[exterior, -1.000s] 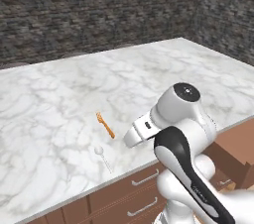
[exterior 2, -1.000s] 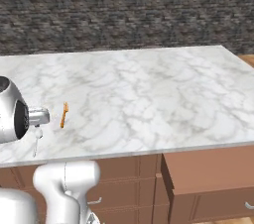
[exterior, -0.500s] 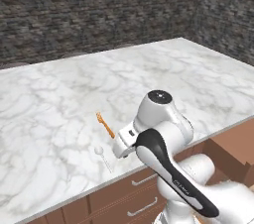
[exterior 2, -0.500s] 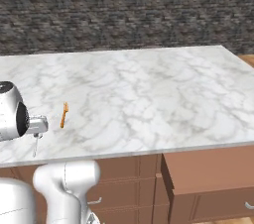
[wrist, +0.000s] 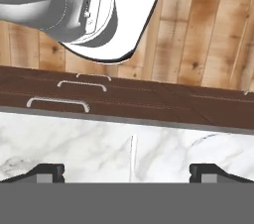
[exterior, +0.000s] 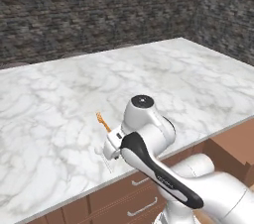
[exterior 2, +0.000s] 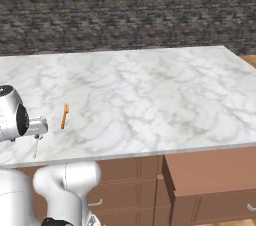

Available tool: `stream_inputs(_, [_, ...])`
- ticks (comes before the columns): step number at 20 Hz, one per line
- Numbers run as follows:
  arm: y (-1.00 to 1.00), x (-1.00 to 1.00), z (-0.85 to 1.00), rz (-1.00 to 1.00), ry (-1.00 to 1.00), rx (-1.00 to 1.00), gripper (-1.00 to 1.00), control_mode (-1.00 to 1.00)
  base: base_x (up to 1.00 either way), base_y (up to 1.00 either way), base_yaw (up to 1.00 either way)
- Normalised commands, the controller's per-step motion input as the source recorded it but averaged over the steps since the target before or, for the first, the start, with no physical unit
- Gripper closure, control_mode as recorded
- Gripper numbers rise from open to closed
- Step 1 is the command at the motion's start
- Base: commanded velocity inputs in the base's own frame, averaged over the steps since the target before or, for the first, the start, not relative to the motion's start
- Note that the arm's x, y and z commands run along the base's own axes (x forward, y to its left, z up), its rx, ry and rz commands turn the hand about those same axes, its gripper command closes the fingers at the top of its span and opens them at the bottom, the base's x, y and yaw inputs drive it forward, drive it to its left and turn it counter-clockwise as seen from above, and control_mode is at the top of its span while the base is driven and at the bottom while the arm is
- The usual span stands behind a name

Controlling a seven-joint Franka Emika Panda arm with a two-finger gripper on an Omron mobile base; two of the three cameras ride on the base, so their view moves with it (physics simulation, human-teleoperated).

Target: Organize the utensils by type. Pick up the wooden spoons from the counter and place them in the open cabinet. Then pick up the metallic utensils from the counter and place them in the open drawer.

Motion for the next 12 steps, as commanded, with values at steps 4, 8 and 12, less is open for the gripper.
stream_inputs(4, [0.02,0.41,-0.17,0.00,0.00,0.00,-1.00,-1.00,0.00,0.00,0.00])
stream_inputs(8, [0.23,0.29,-0.36,0.00,0.06,-0.03,-1.00,-1.00,0.00,0.00,0.00])
stream_inputs(12, [0.22,0.26,-0.37,0.00,0.08,-0.02,-1.00,-1.00,0.00,0.00,0.00])
